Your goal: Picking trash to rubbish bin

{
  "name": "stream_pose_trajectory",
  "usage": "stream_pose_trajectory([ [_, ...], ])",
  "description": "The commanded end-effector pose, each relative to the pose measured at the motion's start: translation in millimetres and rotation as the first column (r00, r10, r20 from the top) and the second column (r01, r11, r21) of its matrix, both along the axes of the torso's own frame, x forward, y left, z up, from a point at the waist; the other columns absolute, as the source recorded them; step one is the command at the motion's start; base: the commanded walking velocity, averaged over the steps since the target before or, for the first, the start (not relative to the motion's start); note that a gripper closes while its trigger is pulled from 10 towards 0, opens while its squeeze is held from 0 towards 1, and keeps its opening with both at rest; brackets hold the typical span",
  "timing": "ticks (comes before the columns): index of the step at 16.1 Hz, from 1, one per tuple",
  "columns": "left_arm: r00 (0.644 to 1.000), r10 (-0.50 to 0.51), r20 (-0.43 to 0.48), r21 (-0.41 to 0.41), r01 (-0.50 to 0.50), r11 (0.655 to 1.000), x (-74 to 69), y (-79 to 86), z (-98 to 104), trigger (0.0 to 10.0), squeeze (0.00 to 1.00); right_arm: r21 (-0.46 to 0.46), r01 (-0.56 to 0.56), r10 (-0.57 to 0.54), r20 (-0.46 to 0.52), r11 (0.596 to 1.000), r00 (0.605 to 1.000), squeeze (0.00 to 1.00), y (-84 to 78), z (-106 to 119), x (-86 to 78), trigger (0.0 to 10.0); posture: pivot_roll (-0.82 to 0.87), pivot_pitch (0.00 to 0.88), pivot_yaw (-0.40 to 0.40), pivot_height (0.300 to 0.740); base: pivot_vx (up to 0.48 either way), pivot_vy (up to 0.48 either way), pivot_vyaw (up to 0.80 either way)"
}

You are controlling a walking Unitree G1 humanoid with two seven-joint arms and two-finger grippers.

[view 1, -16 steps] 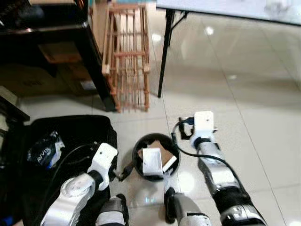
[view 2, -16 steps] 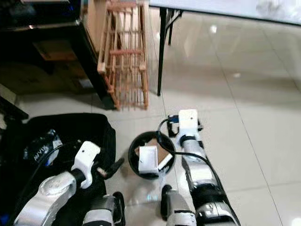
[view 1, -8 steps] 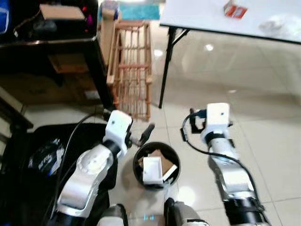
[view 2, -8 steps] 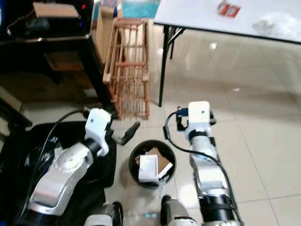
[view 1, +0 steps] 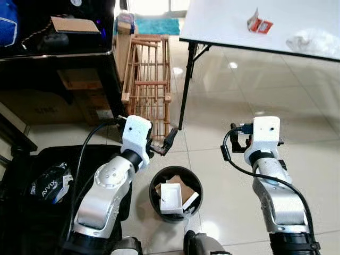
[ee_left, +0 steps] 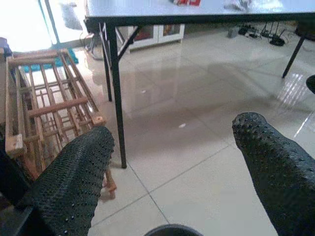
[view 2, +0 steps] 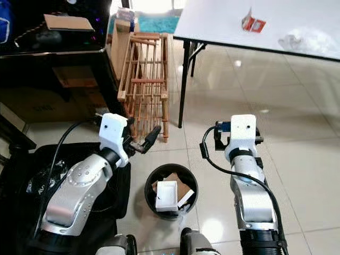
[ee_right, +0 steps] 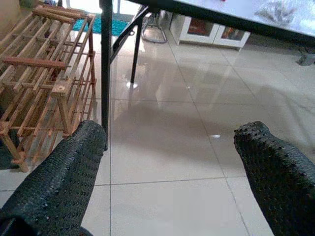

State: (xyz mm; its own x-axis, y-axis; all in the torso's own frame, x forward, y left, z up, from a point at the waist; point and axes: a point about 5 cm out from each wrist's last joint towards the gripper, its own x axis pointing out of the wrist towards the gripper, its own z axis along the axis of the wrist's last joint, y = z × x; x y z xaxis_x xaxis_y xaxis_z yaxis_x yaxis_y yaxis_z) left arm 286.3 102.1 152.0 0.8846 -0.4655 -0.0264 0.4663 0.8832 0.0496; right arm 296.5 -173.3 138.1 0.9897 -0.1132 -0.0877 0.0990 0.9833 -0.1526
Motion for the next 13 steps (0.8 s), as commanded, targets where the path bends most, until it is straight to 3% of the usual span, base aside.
stream_pose_trajectory([
  [1,1.0,0.002,0.007,0.004,-0.002,1.0,0.6,-2.4,2,10.0,0.0,0.002,-0.004,0.004,-0.01,1.0,1.0,1.0,-1.1,2,-2.4,10.0,0.03,0.132,-0.017,0.74,0.0,0.0,0.0],
  [6,1.0,0.004,0.005,0.004,-0.004,1.0,1.2,-2.6,3,10.0,0.0,-0.004,-0.018,0.018,0.033,1.0,0.999,1.0,7.4,18,1.7,10.0,0.04,0.133,-0.011,0.74,0.0,0.0,0.0],
  [13,1.0,-0.022,0.009,0.004,0.022,1.0,4.7,-6.2,4,10.0,0.0,-0.031,0.035,-0.033,0.062,0.999,0.998,1.0,15.3,25,0.8,10.0,0.04,0.124,0.013,0.74,0.0,-0.419,0.0],
])
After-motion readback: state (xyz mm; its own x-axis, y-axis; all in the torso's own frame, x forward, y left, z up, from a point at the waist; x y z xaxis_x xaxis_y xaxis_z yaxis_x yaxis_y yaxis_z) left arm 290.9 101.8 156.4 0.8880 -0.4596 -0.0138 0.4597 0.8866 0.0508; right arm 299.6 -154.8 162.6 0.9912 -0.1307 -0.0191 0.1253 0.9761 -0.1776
